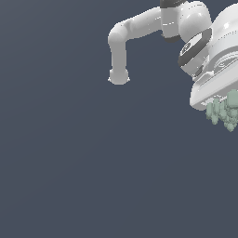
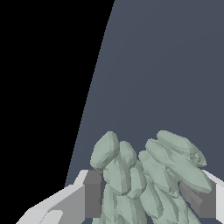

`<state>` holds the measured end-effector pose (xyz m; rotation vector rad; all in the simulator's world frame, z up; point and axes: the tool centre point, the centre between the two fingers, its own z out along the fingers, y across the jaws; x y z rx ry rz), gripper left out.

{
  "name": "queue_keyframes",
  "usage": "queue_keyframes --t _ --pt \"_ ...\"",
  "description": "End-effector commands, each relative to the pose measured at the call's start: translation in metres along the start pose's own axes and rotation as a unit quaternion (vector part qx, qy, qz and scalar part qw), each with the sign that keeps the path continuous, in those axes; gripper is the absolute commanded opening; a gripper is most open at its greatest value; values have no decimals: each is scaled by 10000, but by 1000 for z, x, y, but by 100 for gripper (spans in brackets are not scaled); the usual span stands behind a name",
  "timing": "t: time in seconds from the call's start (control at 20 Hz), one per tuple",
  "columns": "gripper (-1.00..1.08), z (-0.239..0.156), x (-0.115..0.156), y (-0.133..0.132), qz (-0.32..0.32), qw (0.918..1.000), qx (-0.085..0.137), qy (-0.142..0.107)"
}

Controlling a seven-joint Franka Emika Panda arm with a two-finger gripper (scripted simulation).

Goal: Pick up the object and move it to a goal position.

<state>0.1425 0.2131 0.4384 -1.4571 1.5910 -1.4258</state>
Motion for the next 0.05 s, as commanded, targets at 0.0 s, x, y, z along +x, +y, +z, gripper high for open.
queue_keyframes --t 0.0 --pt "-100 0 0 -1 14 10000 5 17"
